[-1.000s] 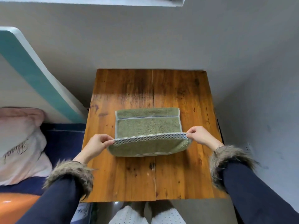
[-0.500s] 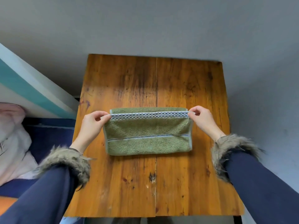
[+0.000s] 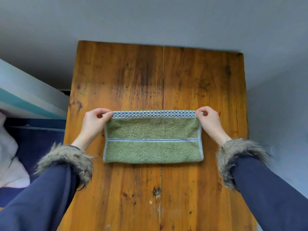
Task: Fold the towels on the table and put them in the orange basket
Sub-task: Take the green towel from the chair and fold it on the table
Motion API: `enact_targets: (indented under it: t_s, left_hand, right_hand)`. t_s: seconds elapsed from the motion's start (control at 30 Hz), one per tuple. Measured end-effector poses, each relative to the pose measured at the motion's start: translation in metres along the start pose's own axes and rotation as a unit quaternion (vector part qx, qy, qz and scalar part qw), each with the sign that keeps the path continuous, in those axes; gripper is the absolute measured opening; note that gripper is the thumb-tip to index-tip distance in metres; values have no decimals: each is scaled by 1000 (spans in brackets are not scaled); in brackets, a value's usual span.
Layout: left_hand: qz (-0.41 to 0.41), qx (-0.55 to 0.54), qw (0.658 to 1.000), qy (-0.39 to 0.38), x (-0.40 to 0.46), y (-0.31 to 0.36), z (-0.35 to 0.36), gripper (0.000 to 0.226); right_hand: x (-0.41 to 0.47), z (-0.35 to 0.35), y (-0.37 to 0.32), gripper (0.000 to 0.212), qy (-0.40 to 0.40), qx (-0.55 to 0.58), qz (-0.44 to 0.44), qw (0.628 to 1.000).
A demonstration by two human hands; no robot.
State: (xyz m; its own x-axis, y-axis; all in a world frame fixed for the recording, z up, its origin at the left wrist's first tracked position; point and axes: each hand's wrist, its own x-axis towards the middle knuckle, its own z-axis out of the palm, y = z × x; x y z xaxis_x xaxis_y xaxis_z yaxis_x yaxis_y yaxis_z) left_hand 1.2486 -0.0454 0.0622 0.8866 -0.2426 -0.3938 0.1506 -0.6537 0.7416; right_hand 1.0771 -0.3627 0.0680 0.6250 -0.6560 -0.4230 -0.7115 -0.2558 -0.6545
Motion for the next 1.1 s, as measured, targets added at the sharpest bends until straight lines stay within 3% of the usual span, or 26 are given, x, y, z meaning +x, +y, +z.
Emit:
enact_targets:
  t_s: [0.27,0.37,0.47,0.57,0.67,0.77,0.97,1.1]
  left_hand:
    - [-27,5,999,21,12,-8,7,7]
    - [-22,43,998,40,12,-10,12,17]
    - [37,169,979,105,1,-10,19,36]
    - [156,266,944,121,-27,-4,36,38]
    - [268,343,900,20,-53,5,73,45]
    - [270,396,877,-42,-57,6,108,52]
    - [284,447,848,-17,-31,-25,114,56]
    - [277,429,860,18,-25,-46,87,53]
  right_hand:
    - [9,6,1,10,-2,0,6,1000]
    - [12,9,1,14,5,13,29,999]
    - [10,13,-6,29,82,1,28,996]
    - [-12,28,-17,35,151,-61,-73,984]
    - [-46,64,-14,46,60,-176,-201,962]
    - [-61,96,5,53,0,-280,-244,928]
    - [-36,96,43,59,13,-351,-253,901]
    - [-26,78,58,57,35,-327,-257,909]
